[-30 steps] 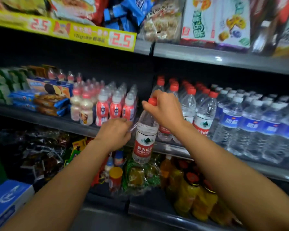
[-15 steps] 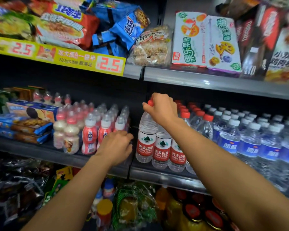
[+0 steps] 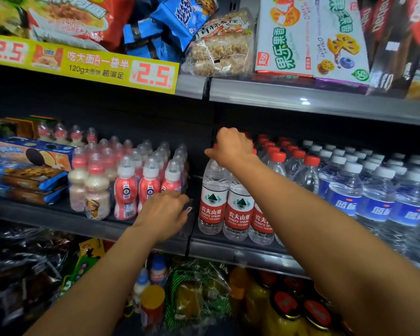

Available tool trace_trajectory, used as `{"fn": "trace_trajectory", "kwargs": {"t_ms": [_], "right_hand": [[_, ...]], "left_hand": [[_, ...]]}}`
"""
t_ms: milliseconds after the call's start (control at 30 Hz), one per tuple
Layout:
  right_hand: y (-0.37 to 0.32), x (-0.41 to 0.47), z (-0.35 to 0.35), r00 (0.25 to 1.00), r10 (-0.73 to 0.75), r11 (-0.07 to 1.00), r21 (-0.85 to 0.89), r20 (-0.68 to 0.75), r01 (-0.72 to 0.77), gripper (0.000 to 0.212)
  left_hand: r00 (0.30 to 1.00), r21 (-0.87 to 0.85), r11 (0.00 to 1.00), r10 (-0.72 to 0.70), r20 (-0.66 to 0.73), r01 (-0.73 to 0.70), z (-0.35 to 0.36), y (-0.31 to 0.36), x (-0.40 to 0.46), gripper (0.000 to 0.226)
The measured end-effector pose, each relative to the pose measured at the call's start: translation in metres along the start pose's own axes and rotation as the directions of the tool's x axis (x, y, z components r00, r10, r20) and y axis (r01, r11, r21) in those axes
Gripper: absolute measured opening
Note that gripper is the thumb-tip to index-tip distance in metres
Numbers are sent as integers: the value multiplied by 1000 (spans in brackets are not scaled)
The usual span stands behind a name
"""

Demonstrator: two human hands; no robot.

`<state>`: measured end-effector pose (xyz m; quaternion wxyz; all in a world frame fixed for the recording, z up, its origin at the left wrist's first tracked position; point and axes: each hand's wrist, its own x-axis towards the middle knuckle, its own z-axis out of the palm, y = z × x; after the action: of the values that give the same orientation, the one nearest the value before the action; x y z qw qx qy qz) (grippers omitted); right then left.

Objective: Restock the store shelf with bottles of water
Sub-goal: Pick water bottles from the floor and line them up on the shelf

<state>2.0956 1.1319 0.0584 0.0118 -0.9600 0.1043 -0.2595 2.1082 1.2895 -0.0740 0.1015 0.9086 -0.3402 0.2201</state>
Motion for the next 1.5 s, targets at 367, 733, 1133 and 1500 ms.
{"fn": "trace_trajectory", "kwargs": {"t_ms": [367, 733, 1133, 1500], "right_hand": [[-1, -4, -9, 991, 16, 996, 88, 131, -28, 36], [6, -10, -24, 985, 5, 995, 102, 175, -23, 39], [103, -31, -54, 998, 63, 953, -299, 31, -51, 51], [125, -28, -46, 988, 14, 998, -57, 154, -6, 30]], "left_hand": [[1000, -12, 1000, 18, 5, -17, 2, 5, -9, 36], [1000, -8, 1000, 15, 15, -15, -1, 10, -12, 34], [991, -31, 990, 136, -11, -136, 0, 62, 8, 27], [985, -41, 984, 174, 0, -174, 4, 85, 10, 32]]}}
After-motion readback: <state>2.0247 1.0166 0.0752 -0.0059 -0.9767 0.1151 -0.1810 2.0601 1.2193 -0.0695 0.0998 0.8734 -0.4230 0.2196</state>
